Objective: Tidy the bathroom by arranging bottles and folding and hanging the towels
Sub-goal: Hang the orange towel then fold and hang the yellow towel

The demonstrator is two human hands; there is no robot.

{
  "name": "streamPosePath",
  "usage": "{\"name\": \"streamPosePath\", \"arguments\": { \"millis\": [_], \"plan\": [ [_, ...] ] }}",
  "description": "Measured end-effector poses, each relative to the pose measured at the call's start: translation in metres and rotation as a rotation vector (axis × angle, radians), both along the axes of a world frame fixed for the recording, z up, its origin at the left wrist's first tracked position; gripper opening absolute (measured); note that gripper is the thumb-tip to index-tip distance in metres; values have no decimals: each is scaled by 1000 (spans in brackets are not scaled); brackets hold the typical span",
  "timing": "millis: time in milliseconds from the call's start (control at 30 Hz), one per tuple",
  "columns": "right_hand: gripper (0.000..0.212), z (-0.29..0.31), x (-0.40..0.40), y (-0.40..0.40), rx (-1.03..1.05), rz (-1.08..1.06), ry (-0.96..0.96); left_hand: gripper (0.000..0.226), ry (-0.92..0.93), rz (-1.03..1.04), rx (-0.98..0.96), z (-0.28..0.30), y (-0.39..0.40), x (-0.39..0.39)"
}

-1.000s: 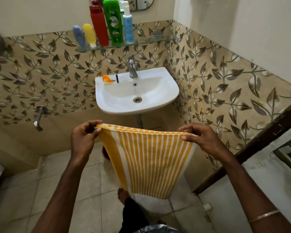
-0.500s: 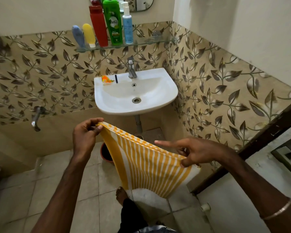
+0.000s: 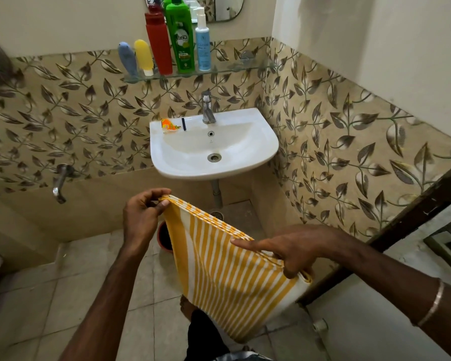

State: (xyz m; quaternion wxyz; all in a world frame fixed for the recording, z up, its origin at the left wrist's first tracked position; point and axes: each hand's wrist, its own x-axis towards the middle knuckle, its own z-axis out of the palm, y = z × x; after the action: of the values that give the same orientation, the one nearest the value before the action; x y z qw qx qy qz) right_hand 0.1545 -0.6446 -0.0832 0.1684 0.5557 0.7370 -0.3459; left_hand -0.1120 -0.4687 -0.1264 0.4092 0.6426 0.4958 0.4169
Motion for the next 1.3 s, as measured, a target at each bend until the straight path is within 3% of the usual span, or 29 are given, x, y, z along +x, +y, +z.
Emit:
{"name": "streamPosePath", "arguments": {
  "millis": [233, 500, 600, 800, 1000, 1300],
  "plan": [
    [128, 0, 3, 3, 11, -44, 12, 29, -9, 14, -24, -3, 1, -7],
    [92, 6, 3, -1, 70, 160, -64, 31, -25, 31, -58, -6, 7, -11],
    [92, 5, 1, -4, 81, 166, -117, 31, -32, 38, -68, -5, 6, -9],
    [112, -1, 2, 1, 75, -3, -124, 30, -41, 30, -65, 0, 0, -7],
    [125, -3, 3, 5, -4, -264, 70, 30, -38, 9, -69, 1, -6, -7],
    [120, -16, 5, 25, 80, -775, 492, 28, -46, -63, -78, 1, -42, 8]
  ]
}}
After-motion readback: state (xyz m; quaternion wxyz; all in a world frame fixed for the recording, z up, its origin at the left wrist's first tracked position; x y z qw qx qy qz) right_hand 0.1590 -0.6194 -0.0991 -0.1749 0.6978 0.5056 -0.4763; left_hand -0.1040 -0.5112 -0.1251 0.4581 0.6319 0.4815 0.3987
